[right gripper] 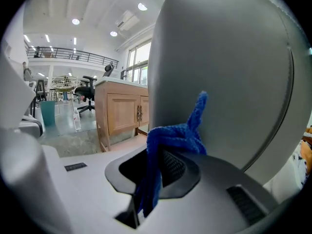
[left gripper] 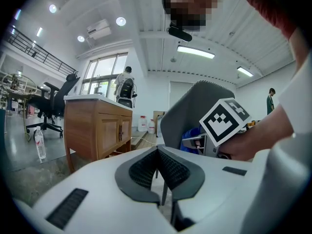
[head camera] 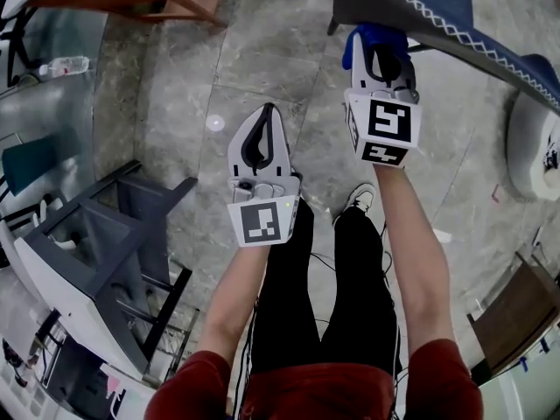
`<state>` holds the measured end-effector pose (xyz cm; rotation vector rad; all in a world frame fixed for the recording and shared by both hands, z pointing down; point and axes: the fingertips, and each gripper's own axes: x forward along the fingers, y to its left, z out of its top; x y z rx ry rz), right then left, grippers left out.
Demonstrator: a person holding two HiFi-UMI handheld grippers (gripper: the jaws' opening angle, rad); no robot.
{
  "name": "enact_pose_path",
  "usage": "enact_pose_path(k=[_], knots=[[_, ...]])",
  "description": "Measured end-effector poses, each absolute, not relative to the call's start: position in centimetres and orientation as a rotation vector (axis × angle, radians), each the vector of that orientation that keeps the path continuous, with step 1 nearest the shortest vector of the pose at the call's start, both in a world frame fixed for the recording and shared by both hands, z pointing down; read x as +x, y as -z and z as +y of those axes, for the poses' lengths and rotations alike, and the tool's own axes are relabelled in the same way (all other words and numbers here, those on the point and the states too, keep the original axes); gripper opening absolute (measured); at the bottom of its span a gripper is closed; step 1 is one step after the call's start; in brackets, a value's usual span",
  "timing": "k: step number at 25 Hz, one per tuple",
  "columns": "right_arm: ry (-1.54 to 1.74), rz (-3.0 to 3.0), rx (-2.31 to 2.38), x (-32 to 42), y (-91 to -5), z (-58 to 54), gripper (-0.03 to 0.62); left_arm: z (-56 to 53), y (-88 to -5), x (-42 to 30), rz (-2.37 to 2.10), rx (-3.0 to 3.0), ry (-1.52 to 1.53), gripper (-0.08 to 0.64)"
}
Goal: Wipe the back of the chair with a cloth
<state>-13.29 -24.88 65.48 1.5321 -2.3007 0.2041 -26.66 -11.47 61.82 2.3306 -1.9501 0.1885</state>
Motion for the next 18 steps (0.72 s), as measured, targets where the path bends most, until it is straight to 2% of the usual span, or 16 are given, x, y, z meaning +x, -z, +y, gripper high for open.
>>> enact_pose_path(k=[8, 18], knots=[[-0.186, -2.320, 1.468, -12.8, -64.9, -23.6, 0.055, -11.3, -61.0, -24.4, -1.919, 2.361, -0.193, 0.012], [-0.204, -2.330, 1.581, -4.0, -61.4, -19.7, 0.055, -12.3, -57.4, -17.4, -1.893, 2.420, -0.109, 0.012]])
